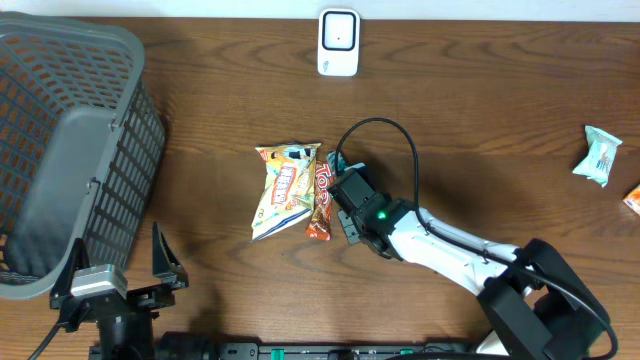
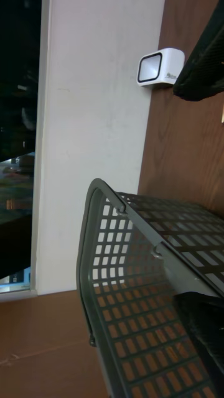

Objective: Scan the item barcode

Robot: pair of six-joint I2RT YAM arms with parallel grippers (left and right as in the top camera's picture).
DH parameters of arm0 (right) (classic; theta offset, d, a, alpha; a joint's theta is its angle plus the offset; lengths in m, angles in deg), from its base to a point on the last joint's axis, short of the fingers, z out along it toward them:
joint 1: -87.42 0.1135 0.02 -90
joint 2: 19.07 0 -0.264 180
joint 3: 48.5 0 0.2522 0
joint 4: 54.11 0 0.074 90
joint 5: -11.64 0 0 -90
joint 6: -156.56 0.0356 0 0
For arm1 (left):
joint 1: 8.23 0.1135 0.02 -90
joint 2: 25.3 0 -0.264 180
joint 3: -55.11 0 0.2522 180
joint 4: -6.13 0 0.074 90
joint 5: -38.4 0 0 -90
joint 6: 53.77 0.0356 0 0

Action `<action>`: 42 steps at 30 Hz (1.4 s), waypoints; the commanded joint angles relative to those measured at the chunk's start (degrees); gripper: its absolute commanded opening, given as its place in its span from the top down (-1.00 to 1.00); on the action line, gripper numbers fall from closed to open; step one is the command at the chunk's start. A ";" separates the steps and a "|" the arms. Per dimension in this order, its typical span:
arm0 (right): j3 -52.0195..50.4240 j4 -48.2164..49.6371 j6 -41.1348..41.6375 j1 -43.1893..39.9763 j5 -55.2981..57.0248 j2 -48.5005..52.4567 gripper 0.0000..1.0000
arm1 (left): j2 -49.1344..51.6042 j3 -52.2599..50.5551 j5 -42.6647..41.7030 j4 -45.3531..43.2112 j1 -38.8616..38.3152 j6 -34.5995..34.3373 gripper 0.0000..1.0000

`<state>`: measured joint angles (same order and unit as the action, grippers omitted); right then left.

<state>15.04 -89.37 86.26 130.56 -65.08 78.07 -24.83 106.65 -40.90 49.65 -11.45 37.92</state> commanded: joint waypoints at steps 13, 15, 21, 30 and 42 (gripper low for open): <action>-0.42 -0.55 -2.01 -1.64 -1.99 1.03 0.95 | -0.35 -0.33 0.48 -0.24 -0.20 -0.09 -0.96; -0.37 -0.63 -2.03 -2.36 -2.80 1.01 0.96 | -0.35 -0.33 0.48 -0.24 -0.20 -0.09 -0.96; 4.22 -6.88 -5.55 -8.20 -15.98 -0.15 0.98 | -0.35 -0.33 0.48 -0.24 -0.20 -0.09 -0.96; 15.41 -23.52 -26.27 -17.70 -48.50 -3.10 0.98 | -0.35 -0.33 0.48 -0.22 -0.20 -0.09 -0.96; 16.59 -26.05 -32.65 -19.10 -61.83 -10.45 0.98 | -0.35 -0.33 0.48 -0.24 -0.20 -0.09 -0.96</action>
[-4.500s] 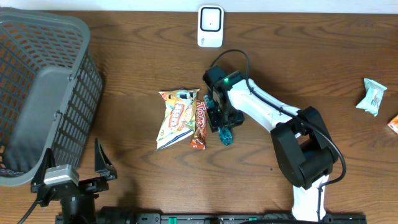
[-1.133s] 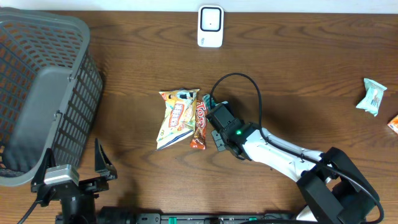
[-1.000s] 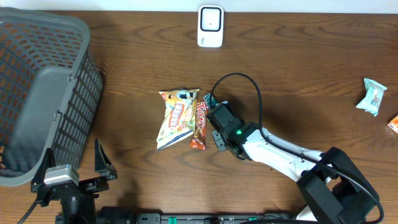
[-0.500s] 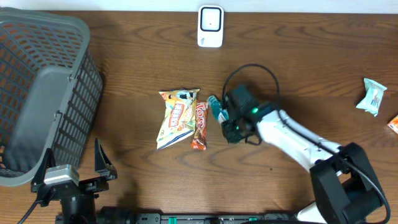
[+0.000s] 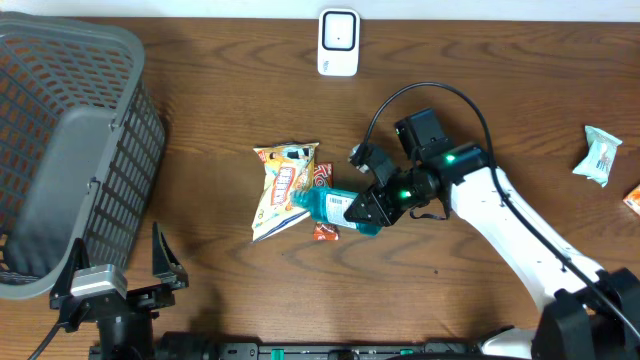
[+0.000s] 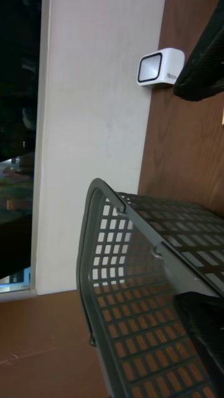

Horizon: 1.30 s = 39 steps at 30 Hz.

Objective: Scan the item barcode

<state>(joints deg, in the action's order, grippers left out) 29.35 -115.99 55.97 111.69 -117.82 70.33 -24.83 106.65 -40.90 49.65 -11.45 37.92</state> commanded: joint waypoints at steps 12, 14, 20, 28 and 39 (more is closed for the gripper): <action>0.15 2.05 3.26 1.14 17.86 -2.80 0.98 | -0.35 -0.33 0.48 -0.24 -0.20 -0.09 -0.96; -3.02 5.60 3.30 2.10 21.99 -2.21 0.97 | -0.35 -0.33 0.48 -0.24 -0.20 -0.09 -0.96; -12.48 13.86 5.84 2.58 24.76 -1.75 0.98 | -0.35 -0.33 0.48 -0.24 -0.20 -0.09 -0.96; -19.87 17.75 9.92 2.60 30.56 -1.75 0.79 | -0.35 -0.33 0.48 -0.22 -0.20 -0.09 -0.96; -24.22 21.38 9.92 2.62 31.50 -1.64 -0.04 | -0.35 -0.33 0.48 -0.24 -0.20 -0.09 -0.96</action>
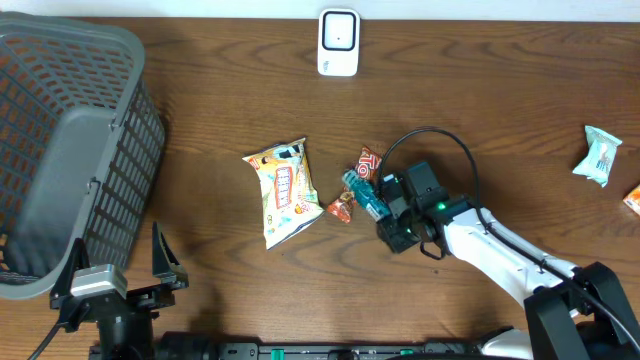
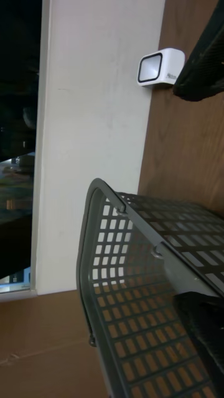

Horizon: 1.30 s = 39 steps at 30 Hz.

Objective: Scan the item barcode

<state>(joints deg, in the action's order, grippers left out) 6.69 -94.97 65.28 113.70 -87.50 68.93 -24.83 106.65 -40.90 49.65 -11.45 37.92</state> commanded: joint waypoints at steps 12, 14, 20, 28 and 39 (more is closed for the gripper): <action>-4.00 1.44 0.61 0.85 2.21 2.47 -0.17 | -0.35 -0.33 0.48 -0.24 -0.20 -0.09 -0.96; -4.00 2.01 0.61 1.05 2.21 4.39 -0.08 | -0.35 -0.33 0.48 -0.24 -0.20 -0.09 -0.96; -3.85 2.69 0.37 1.20 3.23 6.60 0.49 | -0.35 -0.33 0.48 -0.24 -0.20 -0.09 -0.96; -0.72 -1.20 0.37 1.14 1.20 6.60 0.98 | -0.35 -0.33 0.48 -0.22 -0.94 -0.09 -0.96; 8.48 -9.84 -16.31 -4.70 -40.33 6.60 0.98 | -0.35 -0.33 0.48 -0.22 -0.94 -0.09 -0.96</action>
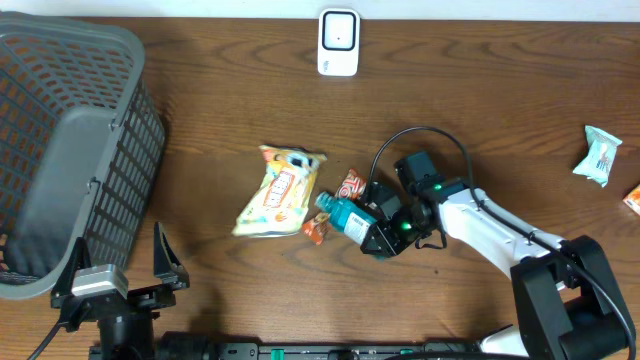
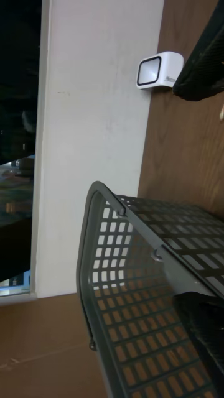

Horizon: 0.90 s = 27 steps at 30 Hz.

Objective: Scan the item barcode

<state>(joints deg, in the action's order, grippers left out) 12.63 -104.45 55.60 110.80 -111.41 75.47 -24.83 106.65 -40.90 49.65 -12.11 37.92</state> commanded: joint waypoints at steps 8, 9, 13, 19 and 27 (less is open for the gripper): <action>2.54 -0.31 -13.97 -3.45 -30.93 0.09 0.98 | -0.35 -0.33 0.48 -0.22 -0.28 -0.09 -0.96; 2.54 -0.28 -13.97 -3.45 -30.80 0.09 0.98 | -0.35 -0.33 0.48 -0.22 -0.28 -0.09 -0.96; 2.51 -0.31 -10.95 -3.30 -19.02 0.09 0.98 | -0.35 -0.33 0.48 -0.22 -0.28 -0.09 -0.96; 2.49 1.75 1.07 -2.75 10.75 0.09 0.98 | -0.35 -0.33 0.48 -0.22 -0.28 -0.09 -0.96; 0.83 2.80 7.74 -2.64 26.38 0.31 0.80 | -0.35 -0.33 0.48 -0.24 -0.28 -0.09 -0.96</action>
<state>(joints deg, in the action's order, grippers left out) 14.06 -102.25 57.34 107.91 -96.20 75.49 -24.83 106.65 -40.90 49.65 -12.11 37.92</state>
